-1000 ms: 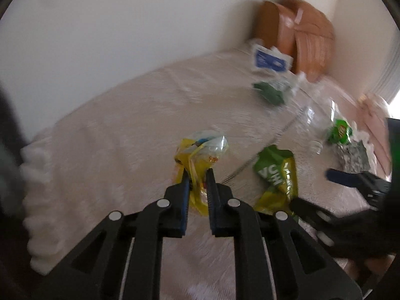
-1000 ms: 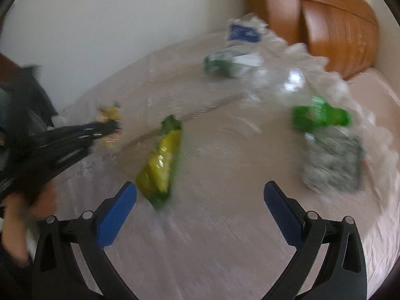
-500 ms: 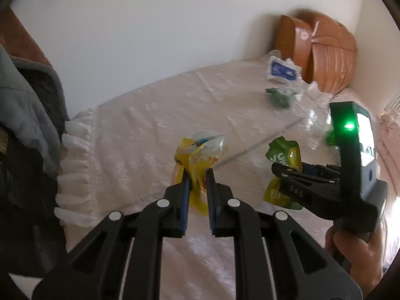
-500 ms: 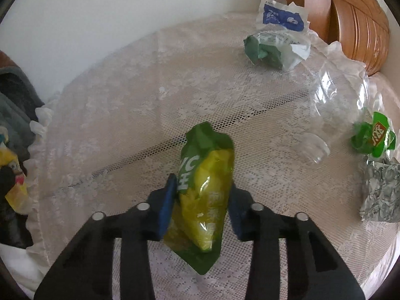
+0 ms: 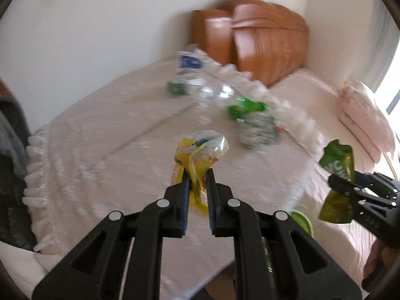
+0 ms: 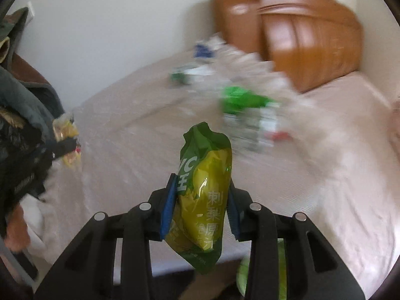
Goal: Collect trash
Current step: 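Drop the yellow bag in the basket while the right tool carries the green bag over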
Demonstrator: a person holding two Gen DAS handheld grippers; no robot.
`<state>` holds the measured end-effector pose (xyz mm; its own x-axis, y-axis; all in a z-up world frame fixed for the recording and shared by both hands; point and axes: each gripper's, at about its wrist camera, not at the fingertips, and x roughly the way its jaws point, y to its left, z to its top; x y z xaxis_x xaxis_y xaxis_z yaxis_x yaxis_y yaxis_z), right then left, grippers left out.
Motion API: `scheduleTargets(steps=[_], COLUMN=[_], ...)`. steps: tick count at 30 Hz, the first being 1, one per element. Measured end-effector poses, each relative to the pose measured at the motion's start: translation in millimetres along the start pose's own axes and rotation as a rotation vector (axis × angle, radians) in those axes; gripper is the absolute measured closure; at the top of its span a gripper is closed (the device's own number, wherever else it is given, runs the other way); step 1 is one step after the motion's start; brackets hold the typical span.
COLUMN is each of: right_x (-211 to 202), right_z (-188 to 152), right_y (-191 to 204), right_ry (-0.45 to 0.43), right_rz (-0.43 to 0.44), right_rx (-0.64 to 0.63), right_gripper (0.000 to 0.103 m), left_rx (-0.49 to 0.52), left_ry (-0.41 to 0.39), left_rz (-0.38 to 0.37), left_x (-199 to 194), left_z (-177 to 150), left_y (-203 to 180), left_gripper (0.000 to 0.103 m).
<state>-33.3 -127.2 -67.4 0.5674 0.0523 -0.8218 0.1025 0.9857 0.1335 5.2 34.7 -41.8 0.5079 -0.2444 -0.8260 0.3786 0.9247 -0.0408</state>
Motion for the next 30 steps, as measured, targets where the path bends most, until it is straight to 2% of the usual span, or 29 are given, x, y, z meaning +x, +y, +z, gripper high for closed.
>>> scheduleTargets(steps=[5, 9, 12, 15, 17, 20, 21, 22, 23, 25, 27, 30], right_x=[-49.2, -61.9, -67.0, -68.3, -70.2, -67.8, -64.6, -60.1, -56.2, -42.4, -31.4, -13.3], right_z=[-35.7, -54.0, -67.3, -83.5, -97.6, -122.2, -131.4, -140.4, -146.5, -162.7, -176.2, -194.9], right_y=[-61.1, -92.6, -117.0, -142.5, -162.4, -187.5, -195.0, -202.0, -207.0, -218.5, -225.7, -234.2], right_ry=[-0.024, -0.035, -0.041, -0.03, -0.019, 0.017, 0.034, 0.054, 0.067, 0.11, 0.141, 0.195], right_rz=[-0.068, -0.084, -0.102, -0.159, -0.18, -0.204, -0.209, -0.211, -0.21, -0.204, -0.197, -0.183], right_rx=[0.089, 0.146, 0.193, 0.241, 0.283, 0.341, 0.357, 0.373, 0.384, 0.41, 0.417, 0.397], right_gripper=[0.066, 0.066, 0.066, 0.066, 0.066, 0.066, 0.066, 0.066, 0.066, 0.066, 0.066, 0.066], left_rx=[0.09, 0.185, 0.297, 0.424, 0.489, 0.558, 0.582, 0.594, 0.61, 0.63, 0.632, 0.595], left_ry=[0.014, 0.033, 0.088, 0.173, 0.266, 0.374, 0.405, 0.421, 0.434, 0.431, 0.435, 0.445], left_rz=[-0.05, -0.091, -0.142, -0.22, -0.288, -0.307, -0.303, -0.305, -0.302, -0.298, -0.298, -0.3], left_x=[-3.5, -2.0, 15.6, 49.5, 85.7, 132.3, 145.7, 153.2, 160.9, 168.5, 173.0, 169.9], left_z=[-7.5, -13.2, -25.7, -47.4, -70.2, -107.0, -120.1, -128.3, -138.0, -153.2, -162.1, -163.6], left_y=[-56.7, -99.0, -144.8, -196.4, -229.7, -264.1, -273.9, -279.9, -286.7, -297.5, -301.3, -302.1], left_gripper=[0.09, 0.09, 0.09, 0.09, 0.09, 0.087, 0.08, 0.066, 0.058, 0.038, 0.03, 0.025])
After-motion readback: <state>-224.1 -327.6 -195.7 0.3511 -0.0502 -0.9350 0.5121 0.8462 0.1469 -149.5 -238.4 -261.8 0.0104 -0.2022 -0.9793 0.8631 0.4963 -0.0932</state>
